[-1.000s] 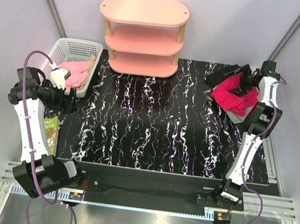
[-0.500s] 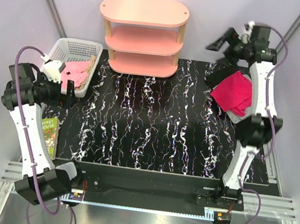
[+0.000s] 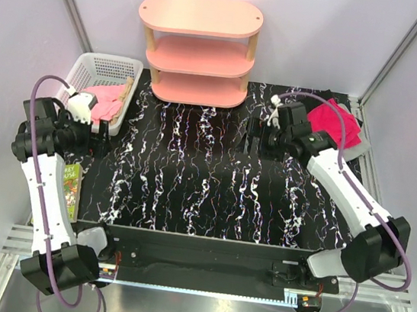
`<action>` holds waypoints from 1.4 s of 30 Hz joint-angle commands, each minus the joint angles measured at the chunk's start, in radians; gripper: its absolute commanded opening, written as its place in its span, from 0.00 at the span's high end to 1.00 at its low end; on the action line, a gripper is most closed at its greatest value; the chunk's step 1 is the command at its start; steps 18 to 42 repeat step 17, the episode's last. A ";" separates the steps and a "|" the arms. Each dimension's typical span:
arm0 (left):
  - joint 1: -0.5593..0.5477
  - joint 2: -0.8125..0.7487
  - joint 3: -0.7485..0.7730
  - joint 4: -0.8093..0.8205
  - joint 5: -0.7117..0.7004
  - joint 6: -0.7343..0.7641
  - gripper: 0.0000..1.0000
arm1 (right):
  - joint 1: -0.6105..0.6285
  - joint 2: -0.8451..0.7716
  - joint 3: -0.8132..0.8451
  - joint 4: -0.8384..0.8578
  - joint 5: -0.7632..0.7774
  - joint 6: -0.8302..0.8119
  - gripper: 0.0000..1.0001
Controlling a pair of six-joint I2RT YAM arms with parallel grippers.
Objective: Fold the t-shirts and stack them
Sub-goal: Neatly place the folded tshirt to the corner
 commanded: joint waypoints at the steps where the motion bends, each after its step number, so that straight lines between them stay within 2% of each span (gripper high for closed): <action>1: -0.002 -0.020 -0.015 0.075 -0.014 -0.038 0.06 | 0.020 -0.053 -0.017 0.061 0.103 -0.035 0.01; 42: -0.002 -0.040 -0.023 0.086 -0.007 -0.060 0.06 | 0.043 -0.090 0.013 0.045 0.115 -0.063 0.00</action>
